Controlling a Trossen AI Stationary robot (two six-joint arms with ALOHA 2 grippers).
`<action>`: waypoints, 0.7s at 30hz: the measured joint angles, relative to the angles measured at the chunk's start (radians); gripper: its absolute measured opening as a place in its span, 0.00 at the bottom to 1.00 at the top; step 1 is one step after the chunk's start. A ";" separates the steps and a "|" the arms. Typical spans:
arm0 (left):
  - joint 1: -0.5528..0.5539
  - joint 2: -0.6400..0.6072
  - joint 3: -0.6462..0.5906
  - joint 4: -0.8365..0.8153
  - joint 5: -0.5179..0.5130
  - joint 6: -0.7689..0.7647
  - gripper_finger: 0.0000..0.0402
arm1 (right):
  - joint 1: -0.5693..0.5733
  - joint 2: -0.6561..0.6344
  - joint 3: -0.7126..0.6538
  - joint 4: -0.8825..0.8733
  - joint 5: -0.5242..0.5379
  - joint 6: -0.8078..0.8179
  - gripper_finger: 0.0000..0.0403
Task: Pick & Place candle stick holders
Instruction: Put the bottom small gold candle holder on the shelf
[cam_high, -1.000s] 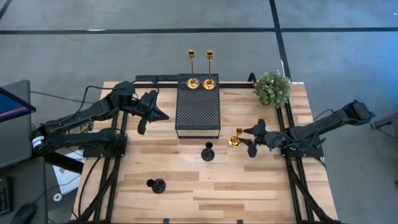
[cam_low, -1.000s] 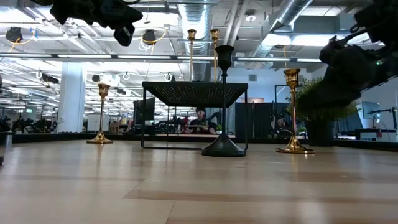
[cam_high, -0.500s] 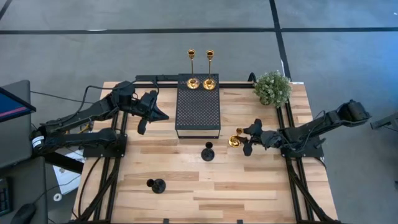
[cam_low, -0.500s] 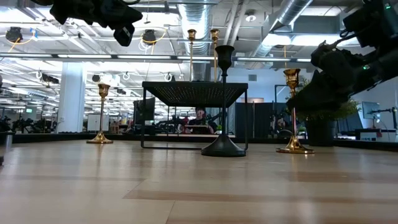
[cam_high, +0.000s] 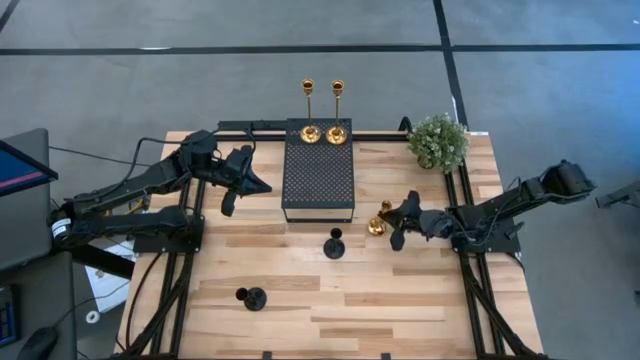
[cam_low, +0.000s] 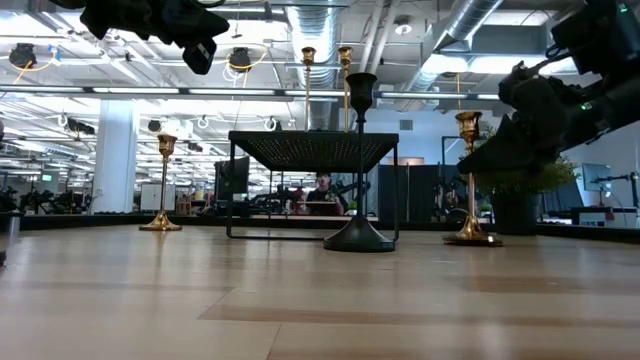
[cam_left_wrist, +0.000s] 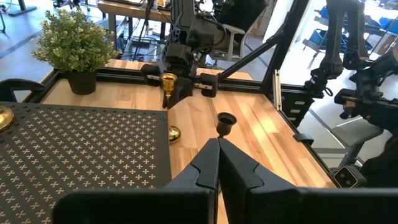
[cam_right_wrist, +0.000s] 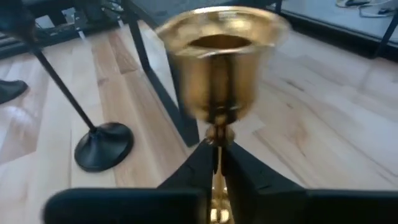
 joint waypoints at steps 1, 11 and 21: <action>0.000 0.000 0.000 0.000 0.000 0.000 0.01 | 0.001 0.000 0.000 0.003 -0.002 -0.003 0.03; 0.000 0.000 0.000 0.000 0.000 0.000 0.01 | 0.001 -0.062 0.104 -0.198 -0.071 -0.002 0.02; 0.000 0.000 0.000 0.000 0.000 0.000 0.01 | 0.001 -0.207 0.421 -0.757 -0.023 -0.095 0.01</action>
